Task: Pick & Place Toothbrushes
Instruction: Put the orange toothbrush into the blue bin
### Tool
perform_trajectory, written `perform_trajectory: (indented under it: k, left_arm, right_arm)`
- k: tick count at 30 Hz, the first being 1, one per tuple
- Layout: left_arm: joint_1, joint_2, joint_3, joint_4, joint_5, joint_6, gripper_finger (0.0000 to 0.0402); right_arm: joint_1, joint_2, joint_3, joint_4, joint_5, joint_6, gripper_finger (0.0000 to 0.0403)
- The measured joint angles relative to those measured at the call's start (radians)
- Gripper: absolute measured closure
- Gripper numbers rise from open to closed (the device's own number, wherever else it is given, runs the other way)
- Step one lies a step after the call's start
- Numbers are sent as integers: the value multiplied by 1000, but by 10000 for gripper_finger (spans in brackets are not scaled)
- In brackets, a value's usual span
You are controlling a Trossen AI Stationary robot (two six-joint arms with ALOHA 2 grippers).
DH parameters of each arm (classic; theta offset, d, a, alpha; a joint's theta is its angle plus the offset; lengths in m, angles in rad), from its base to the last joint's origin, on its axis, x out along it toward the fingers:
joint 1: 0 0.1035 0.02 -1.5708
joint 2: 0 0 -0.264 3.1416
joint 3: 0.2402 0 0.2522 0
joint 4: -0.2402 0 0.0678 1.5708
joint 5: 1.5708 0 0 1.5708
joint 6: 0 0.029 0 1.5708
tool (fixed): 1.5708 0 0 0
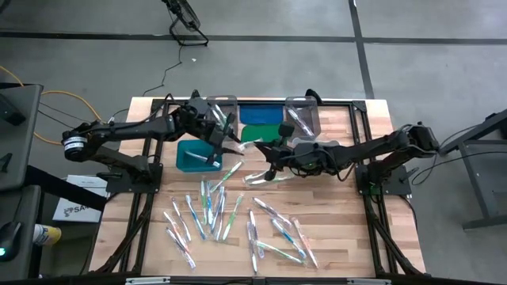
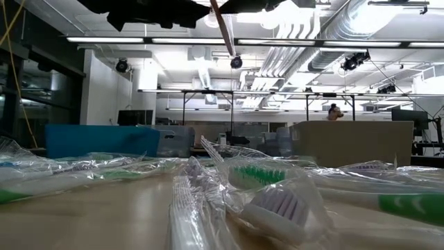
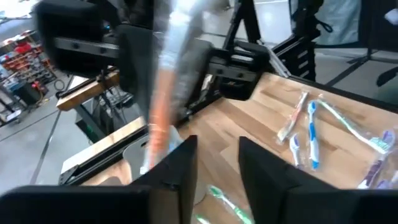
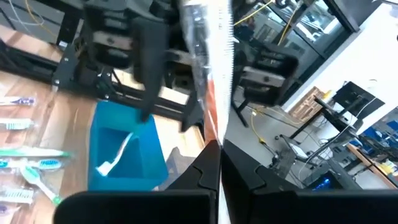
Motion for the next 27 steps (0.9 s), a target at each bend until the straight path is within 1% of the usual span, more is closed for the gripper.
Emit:
perform_trajectory:
  k: [6,8,11,14,18,21,24,27]
  left_arm:
    - [-7,1,0,58,-69,-29,208]
    - [-6,1,0,80,-78,-46,193]
    - [-6,1,0,88,-82,-59,183]
    - [-6,1,0,96,-82,-71,182]
    - [-8,1,0,126,-82,-91,181]
    - [-8,1,0,144,-83,-101,187]
    - [-8,1,0,165,-83,-115,210]
    - [-8,1,0,169,-83,-120,249]
  right_arm:
    - [7,0,0,-3,-39,26,400]
    - [7,0,0,-6,-37,32,399]
    - [7,1,0,-4,-32,29,399]
    - [7,1,0,5,-39,29,399]
    - [-14,5,0,5,-86,54,399]
    - [-23,7,0,3,-85,53,399]
    - [-33,7,0,5,-86,54,399]
    - [-34,7,0,3,-86,55,399]
